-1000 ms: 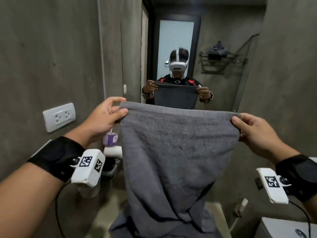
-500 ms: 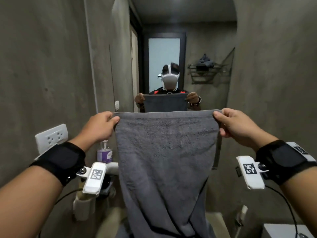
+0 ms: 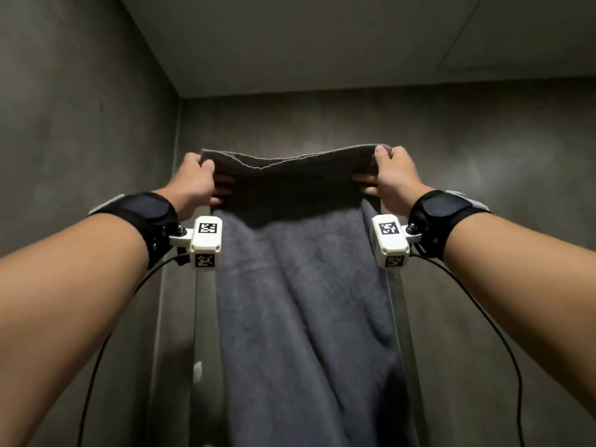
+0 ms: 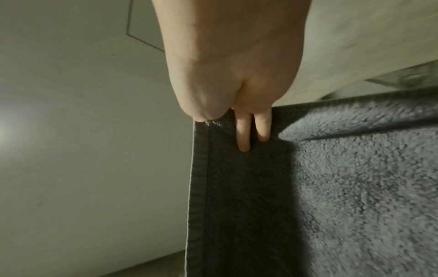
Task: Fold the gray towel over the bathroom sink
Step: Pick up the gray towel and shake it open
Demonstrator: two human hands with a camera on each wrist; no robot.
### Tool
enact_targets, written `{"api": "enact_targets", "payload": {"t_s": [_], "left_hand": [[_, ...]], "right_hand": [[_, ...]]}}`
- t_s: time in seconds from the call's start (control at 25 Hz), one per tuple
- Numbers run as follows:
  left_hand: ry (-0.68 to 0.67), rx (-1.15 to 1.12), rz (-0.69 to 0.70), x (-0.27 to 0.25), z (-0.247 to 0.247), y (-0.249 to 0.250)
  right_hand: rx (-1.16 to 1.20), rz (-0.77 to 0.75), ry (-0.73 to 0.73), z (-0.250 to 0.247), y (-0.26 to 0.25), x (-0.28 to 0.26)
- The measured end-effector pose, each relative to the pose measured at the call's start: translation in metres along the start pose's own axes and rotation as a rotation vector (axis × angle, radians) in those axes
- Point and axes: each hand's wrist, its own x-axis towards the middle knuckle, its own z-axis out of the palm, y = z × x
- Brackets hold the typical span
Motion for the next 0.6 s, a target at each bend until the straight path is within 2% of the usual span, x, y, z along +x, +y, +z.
{"api": "enact_targets", "payload": {"t_s": [0.12, 0.24, 0.32, 0.4, 0.52, 0.6], "left_hand": [[0.101, 0.063, 0.228, 0.039, -0.007, 0.08], [0.129, 0.158, 0.323, 0.051, -0.014, 0.135], [0.11, 0.192, 0.3, 0.048, -0.016, 0.146], [0.063, 0.207, 0.23, 0.038, -0.016, 0.136], [-0.029, 0.146, 0.093, 0.02, -0.014, 0.1], [-0.043, 0.155, 0.036, 0.01, -0.014, 0.073]], "right_hand": [[0.003, -0.173, 0.061, 0.007, -0.068, 0.039], [-0.045, -0.261, 0.096, 0.008, -0.109, 0.059], [-0.05, -0.243, 0.077, 0.007, -0.116, 0.06], [-0.041, -0.162, 0.002, 0.005, -0.11, 0.055], [-0.112, -0.041, -0.089, -0.002, -0.084, 0.043], [-0.141, 0.018, -0.12, -0.001, -0.062, 0.036]]}}
